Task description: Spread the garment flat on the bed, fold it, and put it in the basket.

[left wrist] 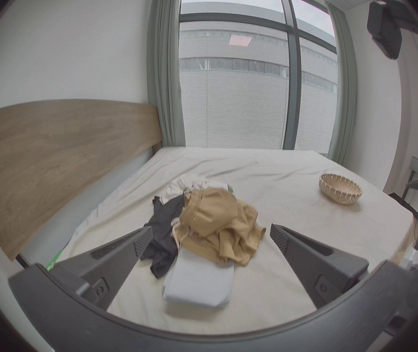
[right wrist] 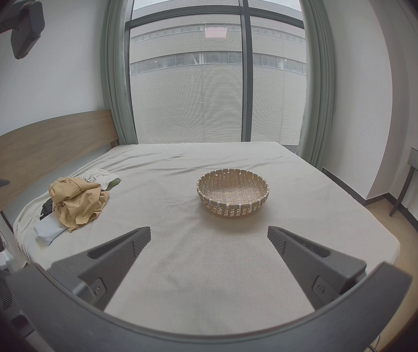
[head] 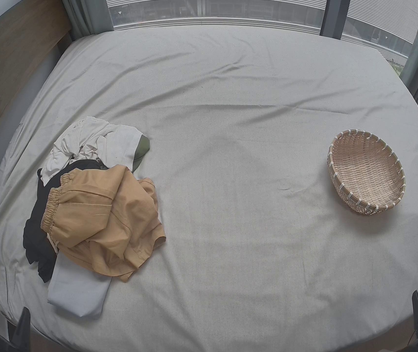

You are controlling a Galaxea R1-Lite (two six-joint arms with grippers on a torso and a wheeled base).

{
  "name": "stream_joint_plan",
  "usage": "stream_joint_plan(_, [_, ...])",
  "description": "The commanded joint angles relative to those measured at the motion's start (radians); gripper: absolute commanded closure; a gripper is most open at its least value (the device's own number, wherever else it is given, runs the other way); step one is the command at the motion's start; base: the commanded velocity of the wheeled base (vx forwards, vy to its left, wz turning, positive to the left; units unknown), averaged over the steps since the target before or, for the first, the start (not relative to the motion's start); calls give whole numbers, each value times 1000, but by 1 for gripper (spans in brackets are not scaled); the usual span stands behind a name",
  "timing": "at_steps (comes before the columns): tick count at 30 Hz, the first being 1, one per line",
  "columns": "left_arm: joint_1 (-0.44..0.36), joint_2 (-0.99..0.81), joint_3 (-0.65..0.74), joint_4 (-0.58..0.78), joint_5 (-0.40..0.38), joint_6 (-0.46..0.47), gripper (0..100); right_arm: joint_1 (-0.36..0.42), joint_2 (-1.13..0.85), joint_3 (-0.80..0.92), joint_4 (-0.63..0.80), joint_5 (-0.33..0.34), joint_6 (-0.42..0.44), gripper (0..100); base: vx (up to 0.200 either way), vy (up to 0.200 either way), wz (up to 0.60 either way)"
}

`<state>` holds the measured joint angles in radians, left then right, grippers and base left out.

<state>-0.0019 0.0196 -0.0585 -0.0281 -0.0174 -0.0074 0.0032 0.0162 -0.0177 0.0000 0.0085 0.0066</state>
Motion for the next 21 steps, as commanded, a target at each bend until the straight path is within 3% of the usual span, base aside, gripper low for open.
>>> stream_joint_plan(1, [-32,122,-176,11,-13,-8,0,0,-10,16,0,1,1,0,0,0,0])
stream_joint_plan(9, [-156,327,-146,4,-133,-106,0,0,-12,16,0,1,4,0,0,0,0])
stream_joint_plan(14, [-162,510,-233,-21,-176,-227,0,0,-12,16,0,1,4,0,0,0,0])
stream_joint_plan(21, [-162,692,-234,-90,-191,-279,0,0,-12,16,0,1,3,0,0,0,0])
